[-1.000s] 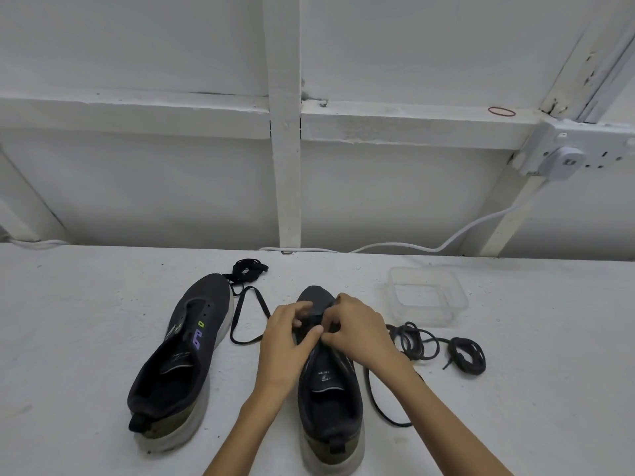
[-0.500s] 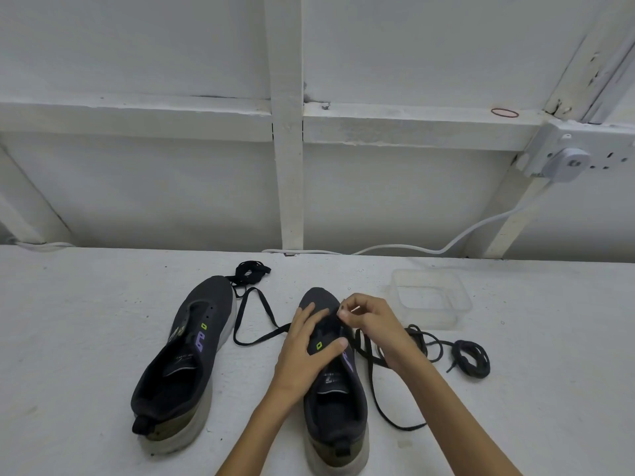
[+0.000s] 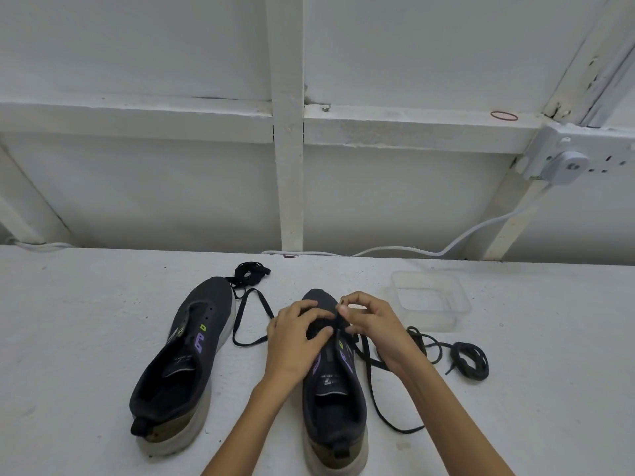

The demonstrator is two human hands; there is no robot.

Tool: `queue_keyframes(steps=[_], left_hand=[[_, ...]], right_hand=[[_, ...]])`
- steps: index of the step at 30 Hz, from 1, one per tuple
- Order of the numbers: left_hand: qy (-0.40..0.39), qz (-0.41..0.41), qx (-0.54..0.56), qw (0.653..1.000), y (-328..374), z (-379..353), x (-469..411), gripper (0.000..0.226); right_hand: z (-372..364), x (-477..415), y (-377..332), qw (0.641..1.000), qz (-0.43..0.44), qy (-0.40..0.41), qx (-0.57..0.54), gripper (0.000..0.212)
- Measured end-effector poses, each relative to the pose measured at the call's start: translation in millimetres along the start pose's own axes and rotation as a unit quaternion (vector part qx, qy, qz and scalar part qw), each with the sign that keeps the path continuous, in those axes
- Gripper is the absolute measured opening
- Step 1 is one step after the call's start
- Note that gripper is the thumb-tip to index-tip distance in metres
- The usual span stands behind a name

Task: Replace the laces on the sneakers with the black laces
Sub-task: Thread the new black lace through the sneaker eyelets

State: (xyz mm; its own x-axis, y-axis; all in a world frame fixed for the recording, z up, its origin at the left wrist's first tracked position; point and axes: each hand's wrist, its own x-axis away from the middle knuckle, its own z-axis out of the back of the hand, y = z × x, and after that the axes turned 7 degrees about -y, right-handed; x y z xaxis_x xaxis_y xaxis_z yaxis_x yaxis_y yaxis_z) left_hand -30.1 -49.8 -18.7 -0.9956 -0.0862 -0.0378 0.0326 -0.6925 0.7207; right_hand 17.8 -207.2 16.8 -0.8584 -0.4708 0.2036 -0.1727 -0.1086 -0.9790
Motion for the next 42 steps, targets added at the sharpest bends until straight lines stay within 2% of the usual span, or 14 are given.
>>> queue_keyframes(steps=[3, 5, 10, 13, 16, 20, 25, 29, 33, 36, 39, 42], left_hand=[[0.008, -0.024, -0.062, 0.998, 3, 3, -3, 0.014], [0.018, -0.027, -0.054, 0.998, 5, 2, -2, 0.01], [0.06, -0.015, 0.112, 0.992, 2, -6, 0, 0.006], [0.045, -0.018, 0.203, 0.978, -3, -11, 1, 0.018], [0.045, -0.015, 0.206, 0.977, -4, -16, 3, 0.021], [0.051, -0.003, 0.224, 0.973, -3, -18, 5, 0.007], [0.048, -0.005, 0.234, 0.971, 1, -15, 8, 0.018], [0.038, -0.019, 0.256, 0.966, 1, -11, 7, 0.016], [0.0, -0.033, 0.305, 0.952, 6, -3, 6, 0.034], [-0.025, -0.044, 0.284, 0.957, 6, -2, 2, 0.028], [-0.019, -0.048, 0.237, 0.97, 4, -5, -1, 0.021], [-0.006, -0.049, 0.222, 0.974, 1, -9, -4, 0.018]], right_hand=[[3, 1, 1, 1.0, 0.0, 0.003, -0.004, 0.006], [5, 1, 3, 1.0, -0.004, 0.009, -0.008, 0.007], [5, 1, 8, 1.0, -0.011, 0.024, -0.009, 0.011], [-2, 0, 7, 0.999, 0.01, 0.032, -0.007, 0.01], [-11, -1, 5, 0.998, 0.04, 0.037, -0.015, 0.01], [-16, 0, 5, 0.998, 0.064, 0.013, -0.023, 0.021], [-19, 2, 3, 0.997, 0.082, -0.003, 0.009, 0.016], [-20, 1, 1, 0.995, 0.084, 0.013, 0.048, 0.019], [-20, 1, -2, 0.992, 0.083, 0.025, 0.087, 0.022], [-17, -1, -6, 0.986, 0.093, 0.044, 0.128, 0.021], [-16, -1, -12, 0.982, 0.095, 0.028, 0.158, 0.022], [-17, 0, -21, 0.988, 0.086, -0.002, 0.126, 0.021]])
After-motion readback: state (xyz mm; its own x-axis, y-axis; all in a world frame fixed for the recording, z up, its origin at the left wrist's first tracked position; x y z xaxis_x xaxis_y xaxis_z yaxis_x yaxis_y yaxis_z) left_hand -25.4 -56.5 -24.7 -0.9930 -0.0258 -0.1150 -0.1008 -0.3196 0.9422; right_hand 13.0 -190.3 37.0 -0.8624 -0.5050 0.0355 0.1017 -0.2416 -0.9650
